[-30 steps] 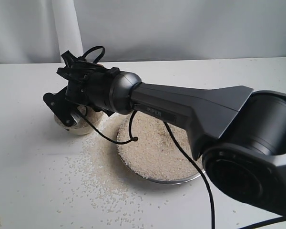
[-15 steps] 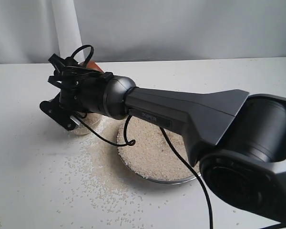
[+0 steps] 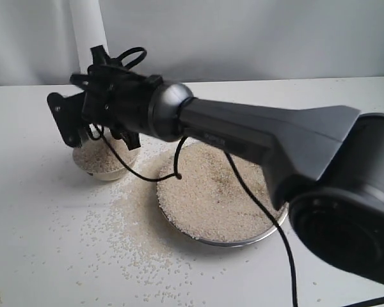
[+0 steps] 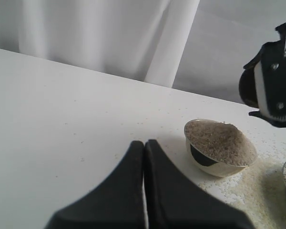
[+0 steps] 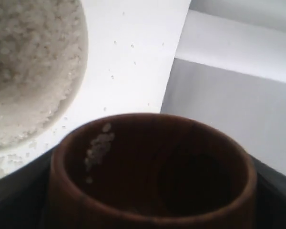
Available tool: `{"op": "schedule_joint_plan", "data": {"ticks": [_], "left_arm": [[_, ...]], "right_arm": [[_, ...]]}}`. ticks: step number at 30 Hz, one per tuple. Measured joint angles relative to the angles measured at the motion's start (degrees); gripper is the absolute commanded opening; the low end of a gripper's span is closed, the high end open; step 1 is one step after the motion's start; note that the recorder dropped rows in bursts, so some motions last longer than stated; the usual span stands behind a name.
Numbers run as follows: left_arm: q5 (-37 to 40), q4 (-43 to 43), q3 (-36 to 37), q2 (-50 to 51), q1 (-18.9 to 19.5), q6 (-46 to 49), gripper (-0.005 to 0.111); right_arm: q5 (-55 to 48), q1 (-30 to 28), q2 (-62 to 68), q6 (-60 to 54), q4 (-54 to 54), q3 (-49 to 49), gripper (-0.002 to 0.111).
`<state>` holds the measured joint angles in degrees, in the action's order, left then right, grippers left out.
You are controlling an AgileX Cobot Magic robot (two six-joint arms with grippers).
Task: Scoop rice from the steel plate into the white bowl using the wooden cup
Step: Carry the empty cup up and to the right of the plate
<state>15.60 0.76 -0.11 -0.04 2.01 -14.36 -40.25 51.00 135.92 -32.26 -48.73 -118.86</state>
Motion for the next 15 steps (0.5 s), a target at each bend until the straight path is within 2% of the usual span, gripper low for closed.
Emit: {"op": "schedule_joint_plan", "data": {"ticks": [9,15], "left_arm": [[0.0,0.0,0.0,0.0,0.0,0.0,0.000],[0.0,0.0,0.0,0.0,0.0,0.0,0.000]], "right_arm": [[-1.4,-8.1,-9.8,0.8,33.6,0.0,0.000],[-1.2,-12.2,-18.8,0.4,40.8,6.1,0.000]]}}
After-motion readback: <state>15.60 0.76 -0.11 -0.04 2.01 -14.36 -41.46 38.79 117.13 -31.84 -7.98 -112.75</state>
